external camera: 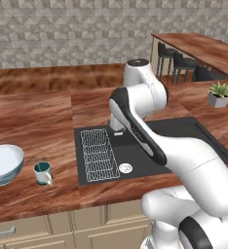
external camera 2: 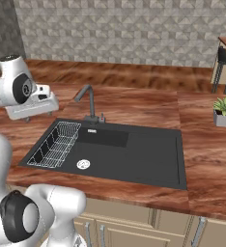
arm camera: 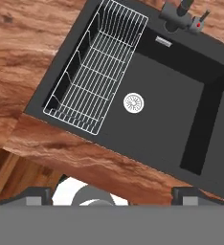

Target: Pick the mug and place it in the sink. Pick the bowl and place it in the open cabinet and then close the cabinet.

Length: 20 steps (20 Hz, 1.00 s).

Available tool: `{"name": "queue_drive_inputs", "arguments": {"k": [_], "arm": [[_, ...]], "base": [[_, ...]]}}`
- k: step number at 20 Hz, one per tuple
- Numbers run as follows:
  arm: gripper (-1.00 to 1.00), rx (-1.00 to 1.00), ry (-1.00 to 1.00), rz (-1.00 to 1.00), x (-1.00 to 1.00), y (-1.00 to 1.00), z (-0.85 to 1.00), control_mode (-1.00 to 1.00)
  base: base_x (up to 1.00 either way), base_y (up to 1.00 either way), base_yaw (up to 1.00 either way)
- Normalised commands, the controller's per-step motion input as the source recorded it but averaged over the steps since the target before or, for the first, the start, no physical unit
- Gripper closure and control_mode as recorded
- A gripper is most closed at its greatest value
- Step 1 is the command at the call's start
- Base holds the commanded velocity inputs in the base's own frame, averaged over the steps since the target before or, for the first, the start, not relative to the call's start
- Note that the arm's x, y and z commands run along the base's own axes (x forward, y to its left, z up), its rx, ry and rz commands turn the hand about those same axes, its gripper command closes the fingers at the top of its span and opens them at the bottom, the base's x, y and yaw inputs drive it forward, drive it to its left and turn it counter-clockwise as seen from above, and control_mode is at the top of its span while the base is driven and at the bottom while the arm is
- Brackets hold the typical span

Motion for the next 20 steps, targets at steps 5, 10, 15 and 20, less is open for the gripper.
{"name": "queue_drive_inputs", "arguments": {"k": [5,10,15,20], "arm": [[-1.00,0.00,0.11,0.17,-0.09,0.58,-0.54,-1.00],[-1.00,0.12,0.05,0.06,0.00,0.63,-0.61,-1.00],[-1.00,0.20,0.00,0.00,0.00,0.62,-0.39,-1.00],[-1.00,0.08,0.00,-0.01,0.00,0.66,-0.36,-1.00]], "base": [[0.00,0.00,0.00],[0.00,0.00,0.00],[0.00,0.00,0.00],[0.00,0.00,0.00]]}}
